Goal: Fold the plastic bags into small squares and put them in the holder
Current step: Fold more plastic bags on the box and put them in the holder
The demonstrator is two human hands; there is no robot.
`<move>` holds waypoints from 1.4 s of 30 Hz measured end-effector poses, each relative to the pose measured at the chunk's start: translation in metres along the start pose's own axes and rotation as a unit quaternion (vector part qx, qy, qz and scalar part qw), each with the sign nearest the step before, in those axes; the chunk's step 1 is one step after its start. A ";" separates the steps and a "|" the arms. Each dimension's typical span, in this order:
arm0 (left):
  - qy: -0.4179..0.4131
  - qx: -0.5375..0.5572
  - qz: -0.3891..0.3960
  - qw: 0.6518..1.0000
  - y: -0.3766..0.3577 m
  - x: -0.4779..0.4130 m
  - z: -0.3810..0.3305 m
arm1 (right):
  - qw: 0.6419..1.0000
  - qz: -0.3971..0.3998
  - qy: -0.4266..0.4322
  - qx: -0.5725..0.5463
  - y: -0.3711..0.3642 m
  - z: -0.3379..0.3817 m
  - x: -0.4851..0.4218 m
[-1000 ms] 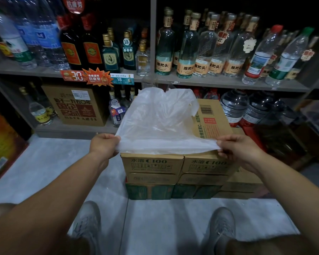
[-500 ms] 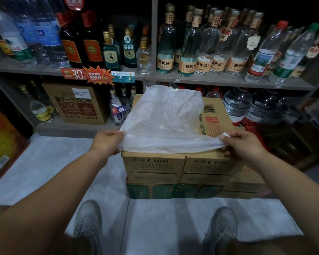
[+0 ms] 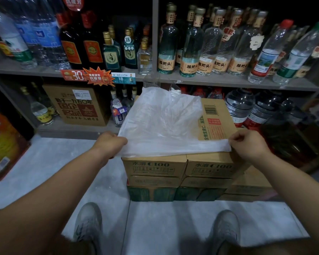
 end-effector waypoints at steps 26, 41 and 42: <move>-0.087 0.141 -0.036 0.986 -0.011 -0.108 -0.082 | 0.909 0.174 -0.060 -0.374 -0.064 0.068 -0.086; -0.007 0.146 -0.046 0.988 -0.016 -0.110 -0.046 | 0.880 0.150 -0.157 -0.422 -0.059 0.035 -0.085; -0.011 0.144 -0.043 0.989 -0.016 -0.111 -0.045 | 0.878 0.140 -0.165 -0.426 -0.061 0.034 -0.085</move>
Point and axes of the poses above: each hand's wrist, its own x-axis away from the middle knuckle, its own y-axis out of the back of the hand, z = x × y, the point moved 8 cm from there along -x, towards the middle knuckle, and after that the axes turned 5 degrees about x, right-handed, at the moved point
